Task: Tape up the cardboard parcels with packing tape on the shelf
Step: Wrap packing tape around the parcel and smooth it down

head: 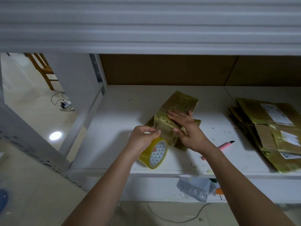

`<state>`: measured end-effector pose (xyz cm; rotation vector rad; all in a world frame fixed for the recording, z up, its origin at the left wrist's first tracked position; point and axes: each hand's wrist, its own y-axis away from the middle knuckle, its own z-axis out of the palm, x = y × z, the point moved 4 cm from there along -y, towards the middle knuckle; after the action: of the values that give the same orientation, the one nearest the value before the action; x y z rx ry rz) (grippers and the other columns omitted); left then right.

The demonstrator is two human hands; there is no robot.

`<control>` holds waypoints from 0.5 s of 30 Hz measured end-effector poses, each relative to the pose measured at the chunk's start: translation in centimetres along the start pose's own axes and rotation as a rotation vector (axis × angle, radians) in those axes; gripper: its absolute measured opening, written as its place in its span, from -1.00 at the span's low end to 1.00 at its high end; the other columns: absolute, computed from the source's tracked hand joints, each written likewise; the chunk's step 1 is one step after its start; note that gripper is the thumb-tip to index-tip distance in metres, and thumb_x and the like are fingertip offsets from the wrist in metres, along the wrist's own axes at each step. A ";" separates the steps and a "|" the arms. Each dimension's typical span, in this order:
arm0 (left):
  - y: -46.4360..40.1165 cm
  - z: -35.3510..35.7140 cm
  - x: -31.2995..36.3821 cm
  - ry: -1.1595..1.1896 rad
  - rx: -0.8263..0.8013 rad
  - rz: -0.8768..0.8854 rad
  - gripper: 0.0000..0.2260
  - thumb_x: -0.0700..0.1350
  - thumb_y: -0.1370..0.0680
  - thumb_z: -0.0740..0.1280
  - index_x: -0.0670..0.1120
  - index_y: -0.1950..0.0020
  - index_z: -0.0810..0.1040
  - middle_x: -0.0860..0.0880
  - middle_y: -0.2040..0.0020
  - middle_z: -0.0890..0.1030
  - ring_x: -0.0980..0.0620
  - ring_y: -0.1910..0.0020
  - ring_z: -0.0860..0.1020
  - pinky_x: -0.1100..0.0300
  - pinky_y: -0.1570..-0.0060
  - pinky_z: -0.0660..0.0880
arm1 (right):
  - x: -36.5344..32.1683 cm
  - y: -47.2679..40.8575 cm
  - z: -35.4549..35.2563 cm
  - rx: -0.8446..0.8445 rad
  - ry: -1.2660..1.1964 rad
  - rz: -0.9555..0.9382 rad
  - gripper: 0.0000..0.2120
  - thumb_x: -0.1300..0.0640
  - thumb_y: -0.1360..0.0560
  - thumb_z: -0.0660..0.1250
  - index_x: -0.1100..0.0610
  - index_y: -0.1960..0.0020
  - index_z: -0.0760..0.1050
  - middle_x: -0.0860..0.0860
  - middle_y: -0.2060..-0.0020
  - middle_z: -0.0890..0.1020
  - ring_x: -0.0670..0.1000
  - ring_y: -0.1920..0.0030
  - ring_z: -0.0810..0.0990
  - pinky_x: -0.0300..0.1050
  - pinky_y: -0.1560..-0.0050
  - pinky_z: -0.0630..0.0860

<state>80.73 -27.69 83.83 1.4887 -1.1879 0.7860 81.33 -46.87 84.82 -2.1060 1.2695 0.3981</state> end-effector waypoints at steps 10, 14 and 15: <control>0.4 0.1 -0.3 0.005 0.065 0.038 -0.87 0.05 -0.39 0.51 0.03 0.16 0.67 -0.06 0.01 0.67 -0.09 0.15 0.67 -0.11 0.07 0.64 | 0.0 -0.5 0.2 0.023 -0.038 0.039 -0.51 0.11 -0.47 0.27 0.05 -0.41 0.42 -0.17 -0.39 0.36 -0.18 -0.45 0.18 -0.04 -0.53 -0.21; 0.2 0.4 -0.5 0.005 0.078 0.056 -0.92 -0.06 -0.49 0.47 -0.03 0.15 0.63 -0.03 0.10 0.62 0.08 0.46 0.61 0.00 0.25 0.66 | 0.0 0.4 -0.2 0.066 -0.046 0.044 -0.51 0.08 -0.49 0.44 0.07 -0.39 0.45 -0.11 -0.42 0.38 -0.10 -0.50 0.19 -0.32 -0.49 -0.09; 0.2 0.5 -0.5 -0.007 0.084 0.062 -0.91 -0.05 -0.49 0.47 -0.03 0.16 0.62 -0.02 0.12 0.62 0.09 0.44 0.61 0.04 0.26 0.66 | 0.2 1.2 -0.5 0.097 -0.041 0.073 -0.47 0.05 -0.46 0.46 0.07 -0.39 0.45 -0.09 -0.42 0.38 -0.09 -0.50 0.19 -0.36 -0.48 -0.03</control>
<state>80.38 -28.03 83.30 1.5303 -1.2247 0.8829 80.35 -47.76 84.66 -1.9657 1.3186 0.4017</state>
